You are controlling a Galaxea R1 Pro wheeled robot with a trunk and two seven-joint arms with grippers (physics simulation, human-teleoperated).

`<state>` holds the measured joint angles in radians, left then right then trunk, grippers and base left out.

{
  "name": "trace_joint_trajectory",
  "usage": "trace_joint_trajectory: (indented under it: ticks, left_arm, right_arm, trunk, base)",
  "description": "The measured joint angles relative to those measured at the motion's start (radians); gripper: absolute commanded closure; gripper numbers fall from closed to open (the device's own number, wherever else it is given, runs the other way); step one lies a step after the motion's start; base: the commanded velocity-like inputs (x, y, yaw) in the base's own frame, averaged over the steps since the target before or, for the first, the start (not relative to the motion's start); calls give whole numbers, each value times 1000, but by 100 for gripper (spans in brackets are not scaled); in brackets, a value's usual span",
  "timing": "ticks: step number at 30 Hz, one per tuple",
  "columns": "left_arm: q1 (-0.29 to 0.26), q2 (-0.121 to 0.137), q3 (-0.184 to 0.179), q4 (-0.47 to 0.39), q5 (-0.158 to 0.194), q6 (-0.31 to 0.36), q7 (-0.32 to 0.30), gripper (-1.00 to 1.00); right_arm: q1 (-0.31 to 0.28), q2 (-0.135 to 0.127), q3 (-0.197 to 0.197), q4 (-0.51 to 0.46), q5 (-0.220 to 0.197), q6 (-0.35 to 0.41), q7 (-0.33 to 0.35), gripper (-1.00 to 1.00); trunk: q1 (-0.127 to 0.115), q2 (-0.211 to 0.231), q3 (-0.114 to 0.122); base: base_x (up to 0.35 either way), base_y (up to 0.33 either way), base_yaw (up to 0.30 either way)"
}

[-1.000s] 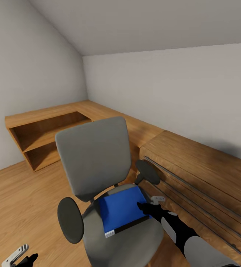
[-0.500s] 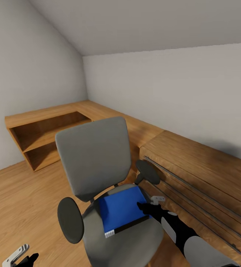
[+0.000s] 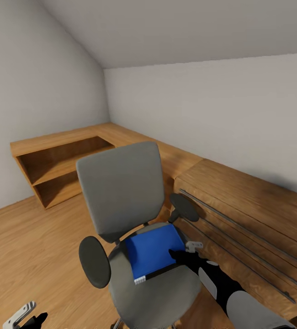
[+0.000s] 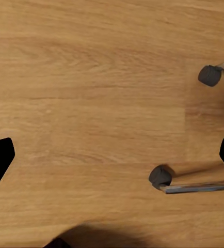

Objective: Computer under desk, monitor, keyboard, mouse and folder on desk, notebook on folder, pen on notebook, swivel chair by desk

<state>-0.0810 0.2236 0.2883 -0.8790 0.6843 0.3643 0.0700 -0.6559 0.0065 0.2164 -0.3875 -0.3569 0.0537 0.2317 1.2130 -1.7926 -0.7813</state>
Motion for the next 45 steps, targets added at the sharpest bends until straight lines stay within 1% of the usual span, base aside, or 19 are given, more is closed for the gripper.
trace_joint_trajectory:
  ticks: [23, 25, 28, 32, 45]
  left_arm:
    - [0, -1, 0, 17, -2, -1, 0, -100]
    - [0, -1, 0, 17, -2, -1, 0, -100]
    - [0, -1, -1, 18, -2, 0, 1, -100]
    - [0, -1, -2, 19, -2, 0, 1, -100]
    - [0, -1, -2, 19, -2, -1, 1, -100]
  right_arm:
    - [0, -2, 1, 2, -1, -3, 6, -100]
    - [0, -3, 1, 6, 1, -4, 16, -100]
    - [1, -3, 8, 10, 7, -7, 60, -100]
    - [1, -3, 6, 10, 9, -9, 84, -100]
    - [1, -2, 7, 10, 9, -8, 95, -100]
  trunk:
    - [0, 0, 0]
    - [0, 0, 0]
    - [0, 0, 0]
    - [0, 0, 0]
    - [0, 0, 0]
  base:
    - [-6, 4, 0]
    - [0, 0, 0]
    - [0, 0, 0]
    - [0, 0, 0]
    - [0, 0, 0]
